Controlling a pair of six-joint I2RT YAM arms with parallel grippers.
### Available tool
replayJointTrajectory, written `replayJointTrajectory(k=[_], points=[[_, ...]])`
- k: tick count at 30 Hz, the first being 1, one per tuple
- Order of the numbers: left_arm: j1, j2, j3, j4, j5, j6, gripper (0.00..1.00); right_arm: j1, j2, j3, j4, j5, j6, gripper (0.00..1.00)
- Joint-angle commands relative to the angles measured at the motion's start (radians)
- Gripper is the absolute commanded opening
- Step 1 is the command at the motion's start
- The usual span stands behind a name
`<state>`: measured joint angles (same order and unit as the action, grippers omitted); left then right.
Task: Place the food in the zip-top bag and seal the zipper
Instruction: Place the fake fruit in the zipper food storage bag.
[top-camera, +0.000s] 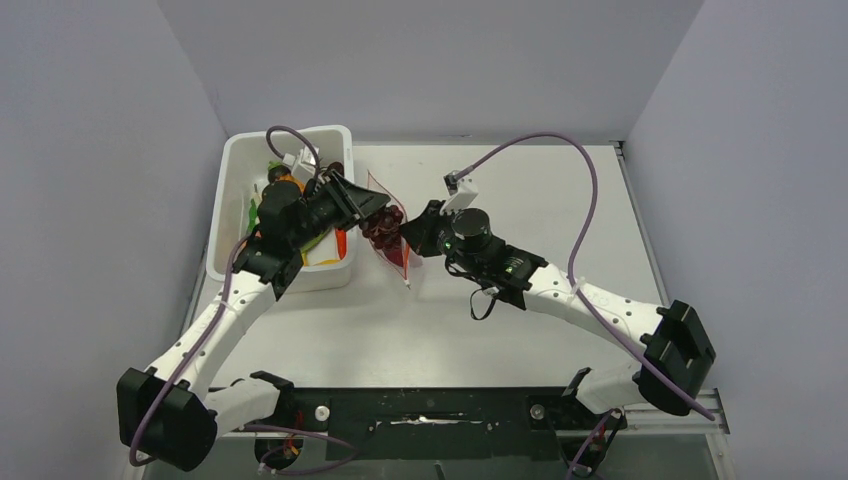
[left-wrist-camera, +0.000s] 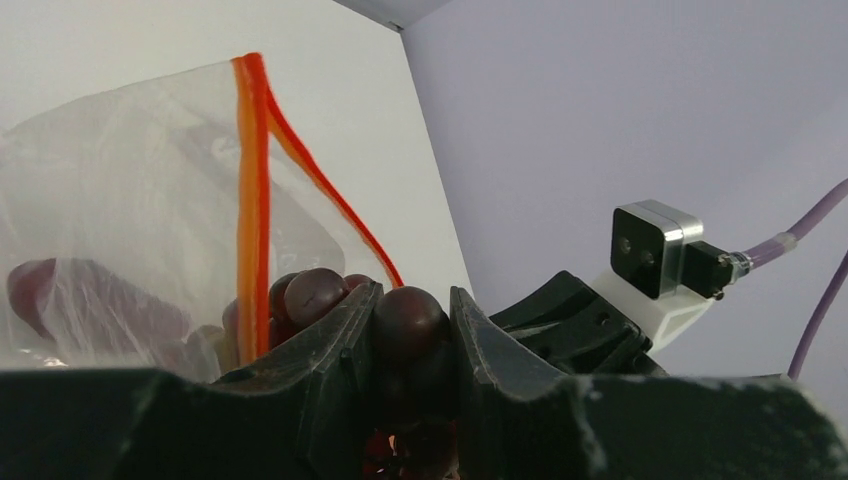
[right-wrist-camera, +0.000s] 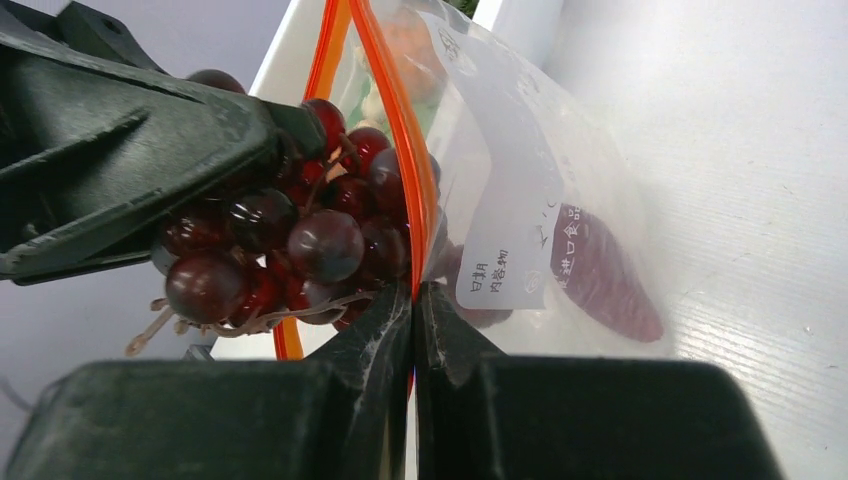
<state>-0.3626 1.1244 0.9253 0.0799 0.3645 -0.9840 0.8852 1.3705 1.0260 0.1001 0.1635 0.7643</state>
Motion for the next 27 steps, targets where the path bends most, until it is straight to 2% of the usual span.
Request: replayJointTrajectory(k=[1, 7, 8, 12, 15, 19, 24, 27], points=[[-0.013, 0.005, 0.01, 0.013, -0.042, 0.041, 0.13, 0.006, -0.054, 0.0, 0.099, 0.021, -0.008, 0.0], [-0.021, 0.036, 0.023, -0.055, -0.07, 0.085, 0.14, 0.005, -0.072, -0.013, 0.088, 0.056, 0.001, 0.0], [-0.023, 0.041, 0.024, -0.056, -0.066, 0.088, 0.16, 0.005, -0.071, -0.012, 0.089, 0.055, 0.0, 0.0], [-0.026, 0.055, 0.033, 0.0, 0.037, 0.071, 0.42, 0.006, -0.068, -0.008, 0.08, 0.052, -0.002, 0.0], [-0.029, 0.046, 0.076, -0.044, 0.055, 0.096, 0.52, 0.006, -0.074, -0.013, 0.062, 0.064, 0.005, 0.0], [-0.027, 0.016, 0.138, -0.177, 0.014, 0.189, 0.56, 0.005, -0.117, -0.05, 0.056, 0.108, 0.025, 0.0], [-0.027, -0.016, 0.21, -0.385, -0.121, 0.303, 0.56, 0.006, -0.148, -0.059, 0.019, 0.14, 0.018, 0.0], [-0.028, -0.03, 0.202, -0.447, -0.142, 0.355, 0.56, 0.005, -0.157, -0.072, 0.026, 0.143, 0.022, 0.0]])
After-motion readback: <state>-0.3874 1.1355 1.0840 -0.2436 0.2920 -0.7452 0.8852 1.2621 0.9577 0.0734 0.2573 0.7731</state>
